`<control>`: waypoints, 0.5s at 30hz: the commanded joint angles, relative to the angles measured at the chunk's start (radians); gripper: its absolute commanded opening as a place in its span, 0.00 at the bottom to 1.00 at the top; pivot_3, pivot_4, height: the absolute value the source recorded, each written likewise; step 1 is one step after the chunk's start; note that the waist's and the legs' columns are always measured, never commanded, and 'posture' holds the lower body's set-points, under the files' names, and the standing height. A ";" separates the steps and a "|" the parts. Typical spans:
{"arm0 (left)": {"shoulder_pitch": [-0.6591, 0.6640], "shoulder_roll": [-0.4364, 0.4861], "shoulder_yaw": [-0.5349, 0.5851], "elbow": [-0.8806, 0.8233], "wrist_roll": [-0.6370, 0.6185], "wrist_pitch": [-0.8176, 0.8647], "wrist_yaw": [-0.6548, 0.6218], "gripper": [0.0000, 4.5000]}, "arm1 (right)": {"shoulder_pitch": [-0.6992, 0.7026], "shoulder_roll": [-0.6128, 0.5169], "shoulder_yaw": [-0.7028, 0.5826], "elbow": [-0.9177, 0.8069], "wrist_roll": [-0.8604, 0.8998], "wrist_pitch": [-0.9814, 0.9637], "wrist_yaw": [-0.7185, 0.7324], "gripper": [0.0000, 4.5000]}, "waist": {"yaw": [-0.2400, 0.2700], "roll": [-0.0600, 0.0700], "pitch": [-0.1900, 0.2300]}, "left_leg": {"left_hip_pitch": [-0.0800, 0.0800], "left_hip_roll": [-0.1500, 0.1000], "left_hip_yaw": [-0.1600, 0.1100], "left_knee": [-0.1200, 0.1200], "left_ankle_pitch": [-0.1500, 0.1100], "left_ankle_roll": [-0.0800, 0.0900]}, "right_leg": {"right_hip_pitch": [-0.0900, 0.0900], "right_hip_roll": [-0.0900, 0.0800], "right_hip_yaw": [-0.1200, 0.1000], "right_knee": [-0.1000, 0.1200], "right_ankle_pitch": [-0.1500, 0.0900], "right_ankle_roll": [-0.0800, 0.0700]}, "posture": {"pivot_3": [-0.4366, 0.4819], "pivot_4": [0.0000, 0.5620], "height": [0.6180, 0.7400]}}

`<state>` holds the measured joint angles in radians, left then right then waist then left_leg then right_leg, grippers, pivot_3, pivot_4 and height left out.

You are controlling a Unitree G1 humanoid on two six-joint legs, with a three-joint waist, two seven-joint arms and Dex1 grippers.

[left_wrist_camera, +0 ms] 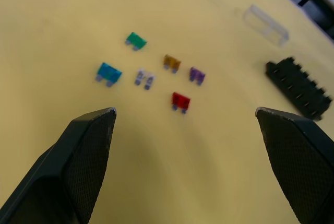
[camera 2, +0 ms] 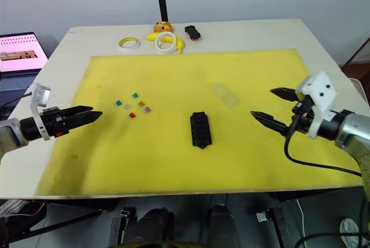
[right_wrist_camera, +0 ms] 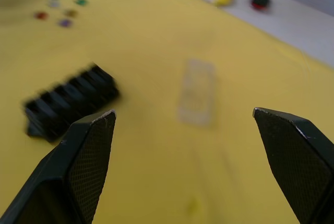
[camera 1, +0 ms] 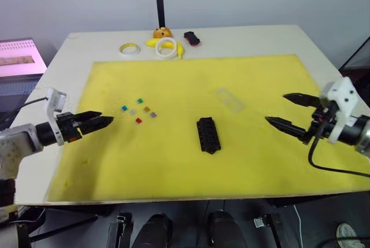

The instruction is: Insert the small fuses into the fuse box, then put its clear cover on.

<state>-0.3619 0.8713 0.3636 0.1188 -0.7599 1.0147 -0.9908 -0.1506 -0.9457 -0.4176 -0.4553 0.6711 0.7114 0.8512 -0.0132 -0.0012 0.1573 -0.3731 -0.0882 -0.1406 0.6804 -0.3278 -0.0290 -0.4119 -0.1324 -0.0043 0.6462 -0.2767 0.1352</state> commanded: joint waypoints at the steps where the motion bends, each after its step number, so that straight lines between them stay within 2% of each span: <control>1: -0.080 0.022 0.012 0.041 -0.069 0.166 0.030 1.00 | -0.078 0.008 0.048 -0.055 0.073 0.041 -0.015 0.99 | 0.001 0.000 0.000 | 0.000 0.000 0.000 0.000 0.000 0.000 | 0.000 0.000 0.000 0.000 0.000 0.000 | 0.48 0.27 1.00; 9: -0.237 0.006 0.011 0.211 -0.106 0.427 0.085 1.00 | -0.211 0.073 0.203 -0.106 0.115 0.079 -0.057 0.99 | 0.000 0.000 0.000 | -0.001 -0.001 0.000 0.000 0.000 0.000 | -0.002 0.000 0.000 0.001 0.000 0.000 | 0.48 0.27 1.00; 15: -0.281 -0.019 0.035 0.232 -0.118 0.535 0.121 1.00 | -0.237 0.087 0.290 -0.115 0.068 0.045 -0.050 0.99 | 0.000 -0.001 0.000 | -0.001 -0.001 0.000 0.000 0.000 0.000 | -0.003 0.000 0.000 0.002 0.000 0.000 | 0.48 0.27 1.00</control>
<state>-0.6223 0.8455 0.3649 0.3578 -0.8588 1.5292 -0.8789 -0.3699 -0.8617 -0.1258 -0.5462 0.7513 0.7820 0.7973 -0.0134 -0.0018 0.1575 -0.3747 -0.0891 -0.1402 0.6809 -0.3278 -0.0289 -0.4150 -0.1326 -0.0041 0.6482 -0.2766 0.1353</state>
